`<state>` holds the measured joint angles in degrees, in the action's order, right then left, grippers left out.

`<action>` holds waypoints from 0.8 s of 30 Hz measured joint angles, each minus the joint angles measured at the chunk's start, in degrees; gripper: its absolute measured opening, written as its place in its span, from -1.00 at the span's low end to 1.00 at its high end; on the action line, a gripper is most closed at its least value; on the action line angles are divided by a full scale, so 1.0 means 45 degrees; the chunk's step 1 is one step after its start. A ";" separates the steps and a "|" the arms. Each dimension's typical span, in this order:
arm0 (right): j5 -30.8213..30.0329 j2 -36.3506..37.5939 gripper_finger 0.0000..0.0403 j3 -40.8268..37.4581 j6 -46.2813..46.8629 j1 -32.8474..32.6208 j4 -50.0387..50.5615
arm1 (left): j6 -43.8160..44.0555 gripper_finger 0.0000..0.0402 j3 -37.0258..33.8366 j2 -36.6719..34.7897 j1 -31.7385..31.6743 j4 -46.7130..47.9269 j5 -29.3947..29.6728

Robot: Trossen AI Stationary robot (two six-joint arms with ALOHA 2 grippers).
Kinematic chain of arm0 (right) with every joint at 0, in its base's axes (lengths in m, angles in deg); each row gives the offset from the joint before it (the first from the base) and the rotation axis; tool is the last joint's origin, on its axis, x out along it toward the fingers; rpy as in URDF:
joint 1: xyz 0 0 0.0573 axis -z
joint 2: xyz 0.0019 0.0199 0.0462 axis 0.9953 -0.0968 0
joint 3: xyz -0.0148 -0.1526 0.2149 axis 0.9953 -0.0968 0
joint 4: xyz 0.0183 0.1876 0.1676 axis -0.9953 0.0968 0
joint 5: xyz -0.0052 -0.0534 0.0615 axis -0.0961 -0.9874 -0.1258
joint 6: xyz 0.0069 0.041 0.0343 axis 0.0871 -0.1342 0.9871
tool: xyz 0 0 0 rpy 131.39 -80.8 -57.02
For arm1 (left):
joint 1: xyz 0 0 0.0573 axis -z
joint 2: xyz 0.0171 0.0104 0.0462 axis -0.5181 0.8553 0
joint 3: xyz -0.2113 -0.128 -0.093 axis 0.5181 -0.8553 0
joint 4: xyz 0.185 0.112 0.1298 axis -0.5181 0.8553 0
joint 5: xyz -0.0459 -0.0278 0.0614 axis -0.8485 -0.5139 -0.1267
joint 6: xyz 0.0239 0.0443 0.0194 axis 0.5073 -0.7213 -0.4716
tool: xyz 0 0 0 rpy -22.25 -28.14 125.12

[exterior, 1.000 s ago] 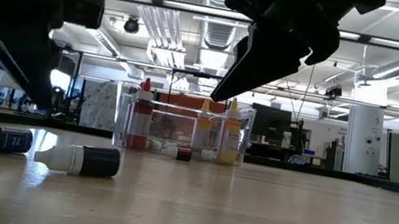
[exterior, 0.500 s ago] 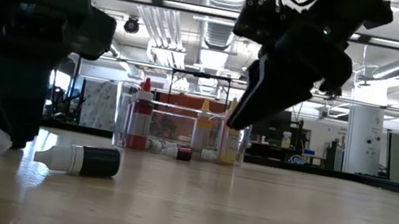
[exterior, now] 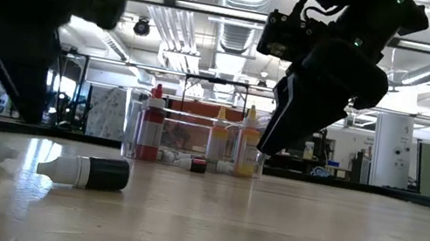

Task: Pick & Place food coloring
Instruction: Put the left small blue food coloring bottle in the transparent bin

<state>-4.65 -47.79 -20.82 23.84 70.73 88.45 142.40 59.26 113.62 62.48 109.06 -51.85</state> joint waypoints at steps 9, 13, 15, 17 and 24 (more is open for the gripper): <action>-0.0010 0.0000 0.04 0.0000 0.0033 0.0000 -0.0010 | -0.3765 -0.17 -0.0543 0.0073 0.1042 -0.0007 0.0671; -0.0011 0.0000 0.04 0.0000 0.0029 0.0000 -0.0010 | -0.3809 -0.17 -0.0779 0.0280 0.0959 -0.0397 0.0738; -0.0015 0.0000 0.04 0.0000 0.0031 0.0000 -0.0015 | -0.4053 -0.17 -0.0923 0.0281 0.0967 -0.0780 0.0748; -0.0016 0.0000 0.04 0.0000 0.0028 0.0000 -0.0015 | -0.4306 -0.17 -0.1153 0.0280 0.0998 -0.1443 0.0743; -0.0029 0.0000 0.04 0.0000 0.0028 0.0000 -0.0019 | -0.4498 -0.32 -0.2129 0.0257 0.0613 -0.2082 0.0734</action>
<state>-4.78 -47.79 -20.82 23.97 70.73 88.36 122.16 49.68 114.77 65.24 99.69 -48.55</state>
